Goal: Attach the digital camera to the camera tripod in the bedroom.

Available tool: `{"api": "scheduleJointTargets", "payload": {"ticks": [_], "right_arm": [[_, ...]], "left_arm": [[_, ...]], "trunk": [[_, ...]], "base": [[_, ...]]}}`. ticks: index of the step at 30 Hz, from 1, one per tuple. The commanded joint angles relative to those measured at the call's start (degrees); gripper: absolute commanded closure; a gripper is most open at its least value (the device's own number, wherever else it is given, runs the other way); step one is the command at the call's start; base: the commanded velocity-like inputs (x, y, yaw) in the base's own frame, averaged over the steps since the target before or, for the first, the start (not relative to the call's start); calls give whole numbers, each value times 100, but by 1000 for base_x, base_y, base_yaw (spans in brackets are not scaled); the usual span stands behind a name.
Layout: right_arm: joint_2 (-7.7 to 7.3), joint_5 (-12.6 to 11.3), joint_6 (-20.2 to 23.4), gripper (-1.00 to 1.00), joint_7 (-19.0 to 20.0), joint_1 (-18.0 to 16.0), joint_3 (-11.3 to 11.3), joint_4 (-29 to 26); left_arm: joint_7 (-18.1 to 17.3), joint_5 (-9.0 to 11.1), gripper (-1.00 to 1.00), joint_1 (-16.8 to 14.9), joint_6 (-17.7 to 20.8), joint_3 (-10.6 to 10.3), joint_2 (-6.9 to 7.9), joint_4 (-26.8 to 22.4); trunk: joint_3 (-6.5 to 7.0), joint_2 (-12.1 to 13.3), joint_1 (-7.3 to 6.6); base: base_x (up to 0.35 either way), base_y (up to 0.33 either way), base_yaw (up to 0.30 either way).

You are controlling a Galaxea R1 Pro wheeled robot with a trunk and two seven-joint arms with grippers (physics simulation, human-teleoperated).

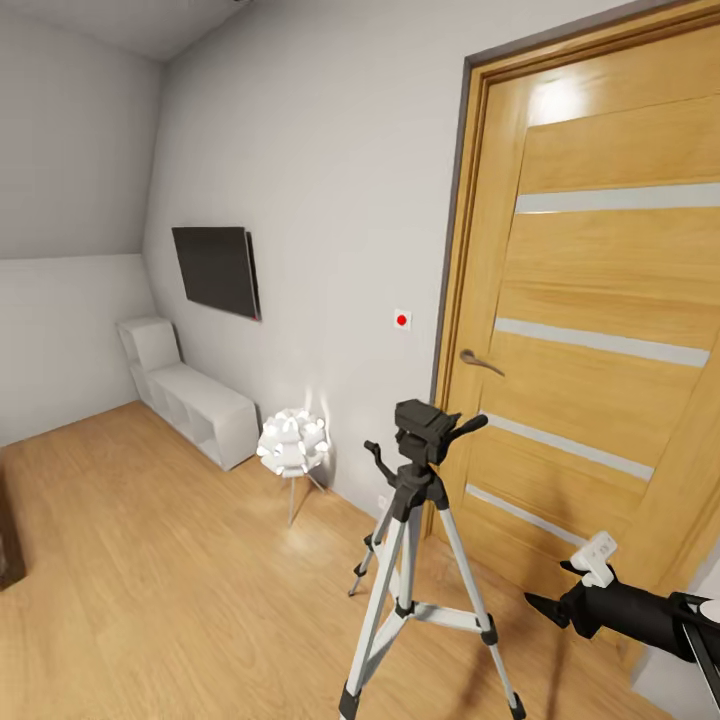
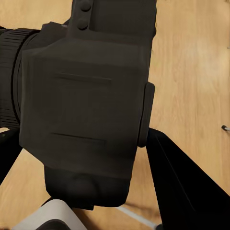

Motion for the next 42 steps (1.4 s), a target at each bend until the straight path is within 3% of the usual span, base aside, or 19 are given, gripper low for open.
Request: {"api": "scheduleJointTargets", "payload": {"ticks": [1,18,33,37,38,39,41,42], "right_arm": [[-1,37,30,-100,43,-3,-5,-6],[-1,37,30,-100,43,-3,-5,-6],[-10,35,38,-100,54,-3,-7,-6],[-37,42,39,-100,351,-3,-13,-6],[-48,61,32,-100,576,-3,-17,-6],[-61,121,6,-100,941,-3,-17,-4],[-66,239,-13,-100,1022,-3,-15,15],[-71,435,-35,-100,1076,-3,-15,33]], "left_arm": [[32,46,100,2,20,-2,1,-11],[29,47,100,2,14,4,1,-11],[38,40,100,0,22,-3,3,-11],[31,43,100,2,22,-1,5,-11],[27,45,100,2,22,1,7,-11],[26,47,100,2,22,5,9,-11],[23,48,100,-1,22,7,9,-11],[22,48,100,1,22,7,9,-11]], "trunk": [[-1,-4,3],[-1,-4,3],[-1,-4,3],[-1,-4,3],[-1,-4,3],[-1,-4,3],[-1,-4,3],[-1,-4,3]], "base": [[11,-67,251],[2,-15,243],[0,-180,44],[0,-50,2],[0,-21,1],[0,-7,0],[0,-4,0],[0,-2,0]]}}
